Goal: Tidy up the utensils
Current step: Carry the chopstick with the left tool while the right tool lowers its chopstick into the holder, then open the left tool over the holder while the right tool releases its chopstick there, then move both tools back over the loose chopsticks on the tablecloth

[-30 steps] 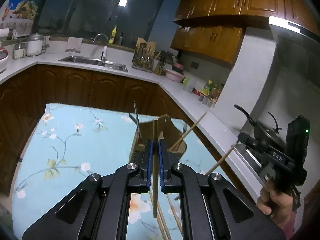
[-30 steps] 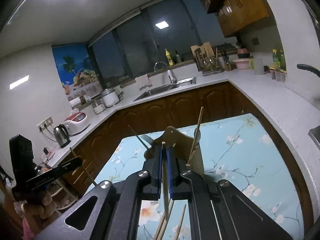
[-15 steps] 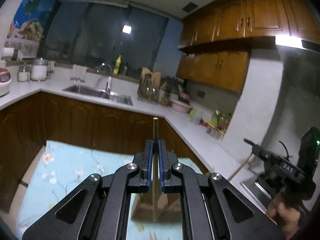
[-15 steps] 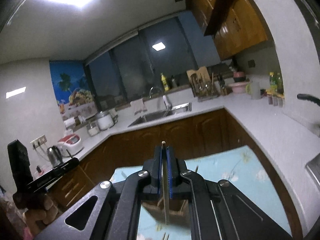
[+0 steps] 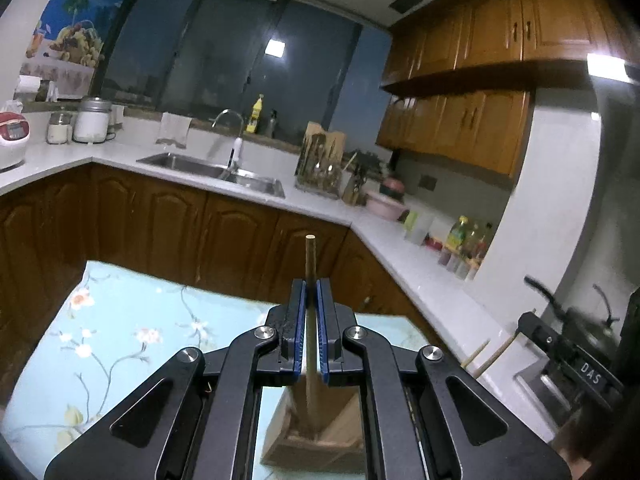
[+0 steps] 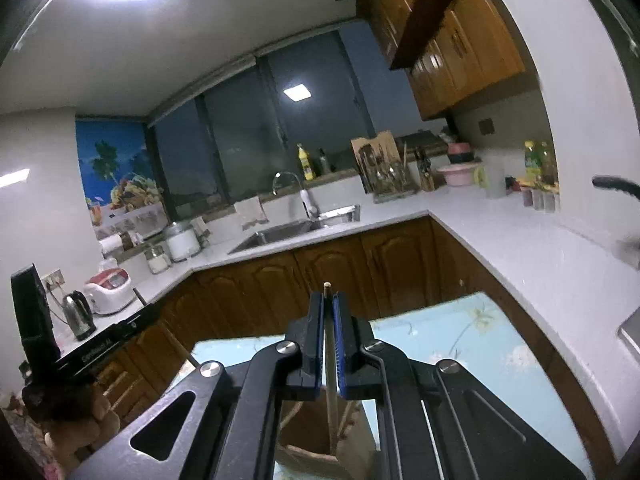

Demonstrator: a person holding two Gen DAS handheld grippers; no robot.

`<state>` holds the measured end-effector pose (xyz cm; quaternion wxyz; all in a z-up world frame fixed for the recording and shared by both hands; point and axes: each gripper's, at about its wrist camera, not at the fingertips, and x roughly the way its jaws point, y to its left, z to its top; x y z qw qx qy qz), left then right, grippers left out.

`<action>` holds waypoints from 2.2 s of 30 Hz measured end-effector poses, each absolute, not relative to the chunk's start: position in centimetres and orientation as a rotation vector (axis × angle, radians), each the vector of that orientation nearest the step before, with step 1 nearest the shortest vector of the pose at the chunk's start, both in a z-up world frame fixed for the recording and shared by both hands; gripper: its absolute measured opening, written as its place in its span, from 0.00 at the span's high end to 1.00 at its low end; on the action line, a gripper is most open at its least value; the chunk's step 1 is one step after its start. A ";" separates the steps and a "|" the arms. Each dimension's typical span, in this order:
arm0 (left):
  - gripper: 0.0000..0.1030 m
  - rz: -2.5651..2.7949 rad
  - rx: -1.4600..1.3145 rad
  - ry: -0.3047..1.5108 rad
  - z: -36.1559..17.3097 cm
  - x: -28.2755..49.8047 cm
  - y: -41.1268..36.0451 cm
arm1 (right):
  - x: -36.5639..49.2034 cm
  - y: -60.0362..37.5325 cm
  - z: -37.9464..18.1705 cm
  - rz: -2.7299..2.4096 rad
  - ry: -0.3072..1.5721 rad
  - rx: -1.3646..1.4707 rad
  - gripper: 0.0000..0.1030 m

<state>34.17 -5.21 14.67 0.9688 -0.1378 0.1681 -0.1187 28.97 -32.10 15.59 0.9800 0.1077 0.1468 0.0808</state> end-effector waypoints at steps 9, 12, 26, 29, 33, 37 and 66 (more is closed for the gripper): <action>0.95 -0.231 -0.268 0.425 10.6 34.6 -5.1 | 30.3 -32.6 11.8 0.142 0.398 0.255 0.95; 0.94 -0.234 -0.265 0.448 9.9 34.7 -5.2 | 30.4 -32.5 11.4 0.145 0.413 0.253 0.95; 0.94 -0.242 -0.254 0.490 9.9 35.0 -5.3 | 31.1 -32.7 11.3 0.154 0.451 0.278 0.89; 0.86 -0.264 -0.288 0.508 10.3 34.6 -4.7 | 30.2 -33.1 11.6 0.147 0.428 0.299 0.63; 0.57 -0.266 -0.315 0.489 10.9 32.7 -3.6 | 27.9 -33.8 12.7 0.169 0.360 0.332 0.30; 0.22 -0.243 -0.304 0.482 11.4 29.8 -2.6 | 25.8 -34.7 13.5 0.175 0.315 0.366 0.06; 0.12 -0.107 -0.347 0.684 1.9 15.6 4.1 | 16.3 -35.7 2.5 0.102 0.585 0.355 0.03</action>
